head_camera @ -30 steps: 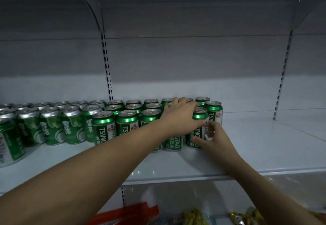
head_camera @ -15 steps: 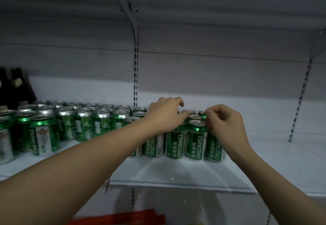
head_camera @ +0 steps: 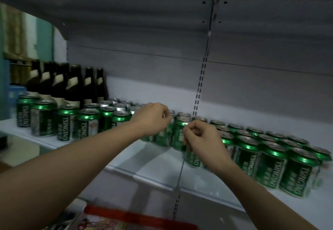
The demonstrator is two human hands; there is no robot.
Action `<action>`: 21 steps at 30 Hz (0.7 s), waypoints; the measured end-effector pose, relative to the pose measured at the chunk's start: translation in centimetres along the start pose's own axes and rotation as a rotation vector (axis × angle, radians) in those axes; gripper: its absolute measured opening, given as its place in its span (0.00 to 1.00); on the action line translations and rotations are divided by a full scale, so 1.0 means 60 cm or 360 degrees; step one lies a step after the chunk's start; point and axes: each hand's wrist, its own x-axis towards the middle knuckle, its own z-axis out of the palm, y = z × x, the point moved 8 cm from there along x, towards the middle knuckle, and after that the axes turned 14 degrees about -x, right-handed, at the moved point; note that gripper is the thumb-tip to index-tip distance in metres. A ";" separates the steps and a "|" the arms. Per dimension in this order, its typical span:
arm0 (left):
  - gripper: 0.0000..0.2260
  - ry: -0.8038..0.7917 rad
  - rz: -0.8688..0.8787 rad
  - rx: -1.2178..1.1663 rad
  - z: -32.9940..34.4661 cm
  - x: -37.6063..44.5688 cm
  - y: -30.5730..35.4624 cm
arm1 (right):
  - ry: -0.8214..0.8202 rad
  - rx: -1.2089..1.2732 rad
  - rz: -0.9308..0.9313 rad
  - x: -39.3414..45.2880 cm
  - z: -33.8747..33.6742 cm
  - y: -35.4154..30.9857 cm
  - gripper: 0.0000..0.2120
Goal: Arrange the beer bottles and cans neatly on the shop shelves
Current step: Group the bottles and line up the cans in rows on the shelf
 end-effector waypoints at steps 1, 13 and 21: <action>0.09 0.0015 -0.0034 0.0005 -0.013 -0.004 -0.024 | -0.0057 0.0001 -0.0014 0.005 0.029 -0.007 0.09; 0.18 0.0061 -0.0138 0.0016 -0.096 -0.022 -0.200 | -0.0357 -0.0003 0.0036 0.076 0.285 -0.060 0.18; 0.21 0.0079 -0.0060 0.0016 -0.065 -0.025 -0.238 | -0.0523 0.0238 0.0053 0.100 0.388 -0.030 0.34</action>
